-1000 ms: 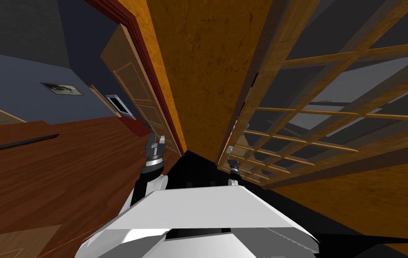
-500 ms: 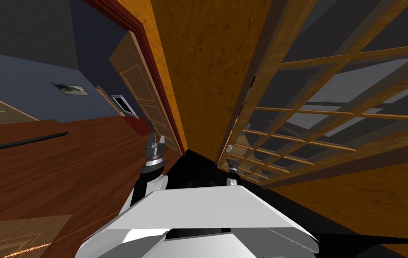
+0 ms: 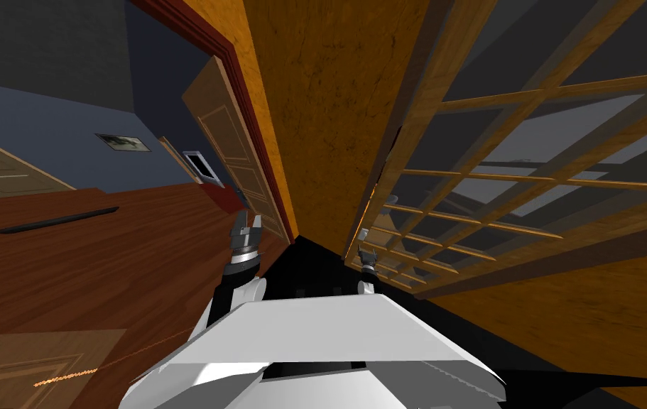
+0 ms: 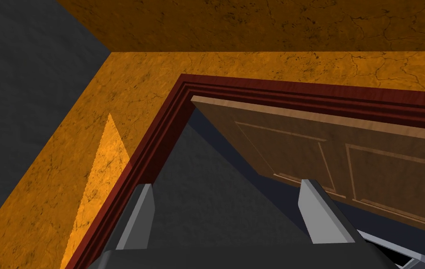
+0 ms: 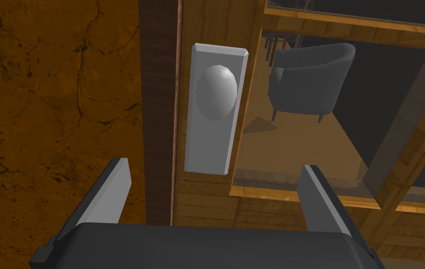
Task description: Pull the door open
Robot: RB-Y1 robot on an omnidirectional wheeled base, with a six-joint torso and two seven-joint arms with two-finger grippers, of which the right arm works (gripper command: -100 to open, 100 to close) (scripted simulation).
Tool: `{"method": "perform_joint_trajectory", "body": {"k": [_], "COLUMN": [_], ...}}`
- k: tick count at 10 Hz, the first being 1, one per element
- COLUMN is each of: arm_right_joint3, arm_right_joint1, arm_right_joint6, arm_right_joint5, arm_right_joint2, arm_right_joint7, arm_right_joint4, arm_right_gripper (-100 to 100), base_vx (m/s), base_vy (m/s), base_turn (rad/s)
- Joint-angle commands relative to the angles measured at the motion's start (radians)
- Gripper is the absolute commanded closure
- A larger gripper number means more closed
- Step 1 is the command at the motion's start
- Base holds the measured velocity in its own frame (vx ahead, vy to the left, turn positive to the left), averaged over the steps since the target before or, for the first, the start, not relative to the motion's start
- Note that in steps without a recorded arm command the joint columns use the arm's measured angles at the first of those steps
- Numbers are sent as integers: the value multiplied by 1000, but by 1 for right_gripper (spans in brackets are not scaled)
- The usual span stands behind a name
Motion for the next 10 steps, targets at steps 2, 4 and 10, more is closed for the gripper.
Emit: {"method": "perform_joint_trajectory", "body": {"k": [2,4,10], "arm_right_joint3": [8,2,-17], "arm_right_joint1": [-3,5,30], "arm_right_joint6": [3,-3,-30], "arm_right_joint5": [-20,-19,-34], "arm_right_joint2": [5,-17,-106], "arm_right_joint7": [-53,-69,-175], "arm_right_joint4": [-3,8,55], "arm_right_gripper": [-100,-100,-100], "base_vx": [-42,62,184], "base_vy": [-7,5,-13], "base_turn": [22,42,74]}}
